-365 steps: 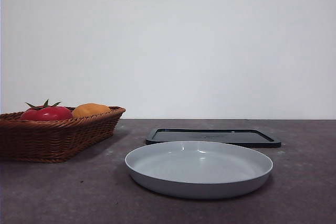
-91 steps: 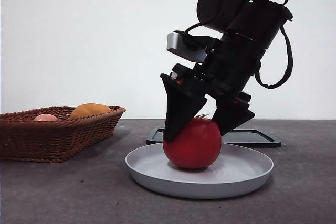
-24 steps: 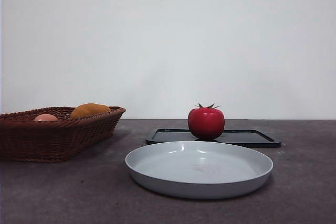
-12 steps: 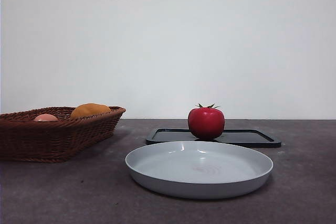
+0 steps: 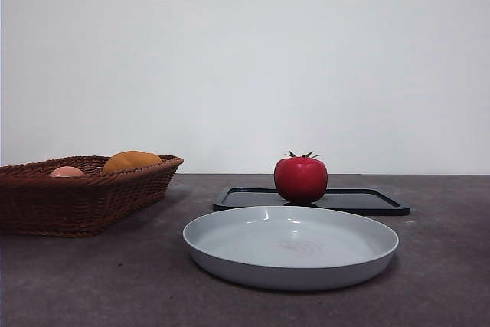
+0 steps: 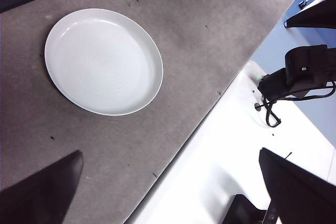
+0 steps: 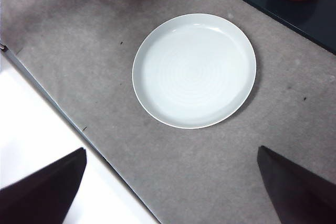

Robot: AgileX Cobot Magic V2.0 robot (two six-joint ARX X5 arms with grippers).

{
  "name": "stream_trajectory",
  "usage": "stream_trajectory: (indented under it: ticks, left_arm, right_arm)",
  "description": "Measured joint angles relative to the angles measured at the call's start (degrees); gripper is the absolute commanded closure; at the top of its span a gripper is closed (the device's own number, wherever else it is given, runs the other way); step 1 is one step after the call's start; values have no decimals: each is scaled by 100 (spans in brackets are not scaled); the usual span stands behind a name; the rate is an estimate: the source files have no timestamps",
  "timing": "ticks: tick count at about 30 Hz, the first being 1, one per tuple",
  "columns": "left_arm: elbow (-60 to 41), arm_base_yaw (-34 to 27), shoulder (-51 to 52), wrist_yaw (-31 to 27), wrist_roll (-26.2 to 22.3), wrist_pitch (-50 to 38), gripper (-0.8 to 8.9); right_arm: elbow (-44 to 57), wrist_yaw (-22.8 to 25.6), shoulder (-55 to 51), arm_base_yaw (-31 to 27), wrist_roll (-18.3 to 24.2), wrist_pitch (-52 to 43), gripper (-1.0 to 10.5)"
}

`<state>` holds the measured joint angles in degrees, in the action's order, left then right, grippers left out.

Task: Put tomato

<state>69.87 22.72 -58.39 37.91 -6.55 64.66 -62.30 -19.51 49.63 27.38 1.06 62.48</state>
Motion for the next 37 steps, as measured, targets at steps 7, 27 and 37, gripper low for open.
stream_trajectory:
  ticks: [7, 27, 37]
  left_arm:
    - [0, 0, 0, 0, -2, 0, 402]
    - [0, 0, 0, 0, -2, 0, 805]
    - [0, 0, 0, 0, -2, 0, 805]
  right_arm:
    - [0, 0, 0, 0, -2, 0, 626]
    - [0, -9, 0, 0, -2, -20, 937]
    - [0, -9, 0, 0, -2, -20, 937]
